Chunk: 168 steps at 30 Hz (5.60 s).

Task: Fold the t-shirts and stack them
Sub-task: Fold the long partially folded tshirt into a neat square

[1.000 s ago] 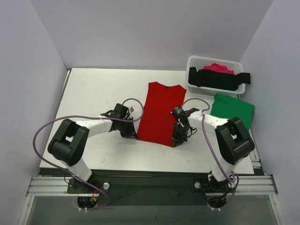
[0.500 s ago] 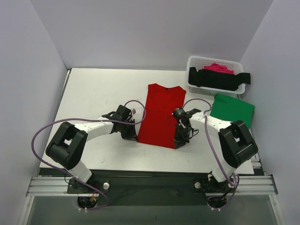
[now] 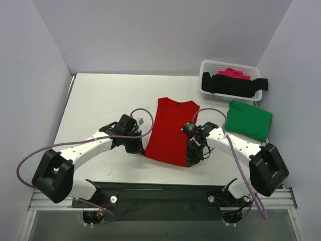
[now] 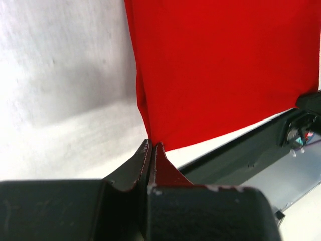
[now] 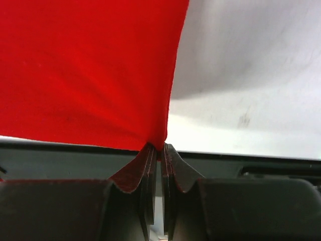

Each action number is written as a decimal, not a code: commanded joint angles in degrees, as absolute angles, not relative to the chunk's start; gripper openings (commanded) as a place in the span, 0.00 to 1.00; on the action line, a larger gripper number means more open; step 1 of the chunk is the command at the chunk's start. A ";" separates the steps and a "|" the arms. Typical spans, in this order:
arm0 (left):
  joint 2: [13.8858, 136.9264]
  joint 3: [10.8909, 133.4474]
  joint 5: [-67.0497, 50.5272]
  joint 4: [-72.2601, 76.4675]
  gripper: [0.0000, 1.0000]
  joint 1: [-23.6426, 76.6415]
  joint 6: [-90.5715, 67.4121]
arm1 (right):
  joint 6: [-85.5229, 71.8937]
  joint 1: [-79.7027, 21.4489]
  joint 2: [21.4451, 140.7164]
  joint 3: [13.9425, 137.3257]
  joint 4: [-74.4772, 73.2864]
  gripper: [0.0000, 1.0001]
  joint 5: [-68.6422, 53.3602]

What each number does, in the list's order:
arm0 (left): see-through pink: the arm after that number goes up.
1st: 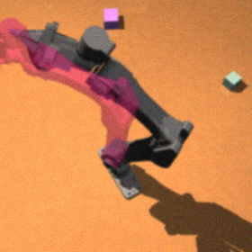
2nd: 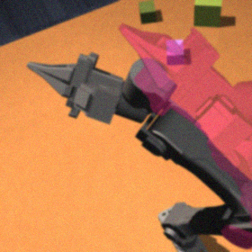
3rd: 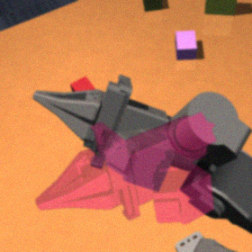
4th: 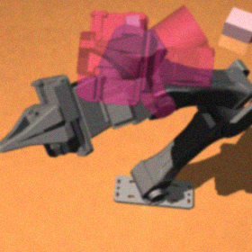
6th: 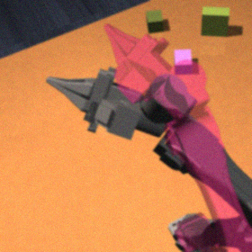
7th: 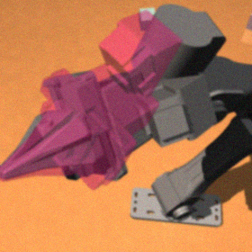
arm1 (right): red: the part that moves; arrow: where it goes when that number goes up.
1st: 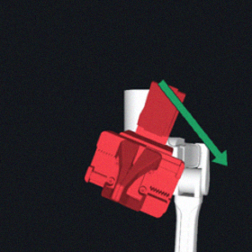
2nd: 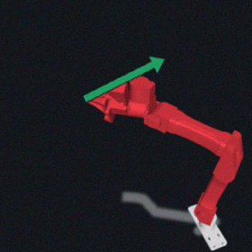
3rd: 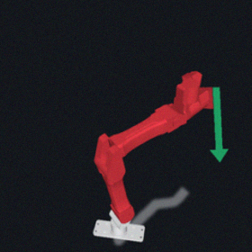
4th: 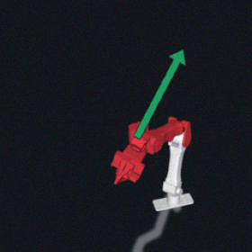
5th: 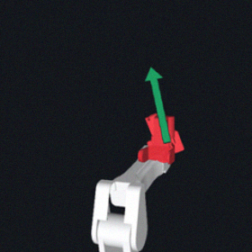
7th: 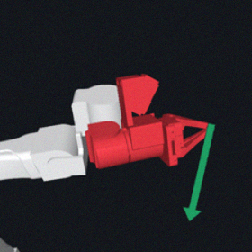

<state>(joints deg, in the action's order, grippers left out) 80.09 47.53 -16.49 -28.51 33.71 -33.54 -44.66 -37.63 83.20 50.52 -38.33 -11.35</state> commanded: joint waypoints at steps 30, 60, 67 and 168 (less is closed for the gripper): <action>61.60 58.18 -17.93 -50.63 0.00 35.34 -39.82 | -58.37 -49.75 69.25 64.41 -63.02 0.00 -1.58; 88.23 72.24 -28.39 -35.25 0.00 22.24 -34.01 | -35.25 -29.01 96.32 90.34 -60.12 0.00 -2.28; 97.37 78.21 -29.88 -33.66 0.00 20.39 -33.31 | -32.26 -25.40 103.70 97.28 -60.20 0.00 -4.04; 71.45 61.61 -33.93 -47.20 0.00 20.22 -30.32 | -45.62 -37.80 81.73 77.08 -64.34 0.00 -7.64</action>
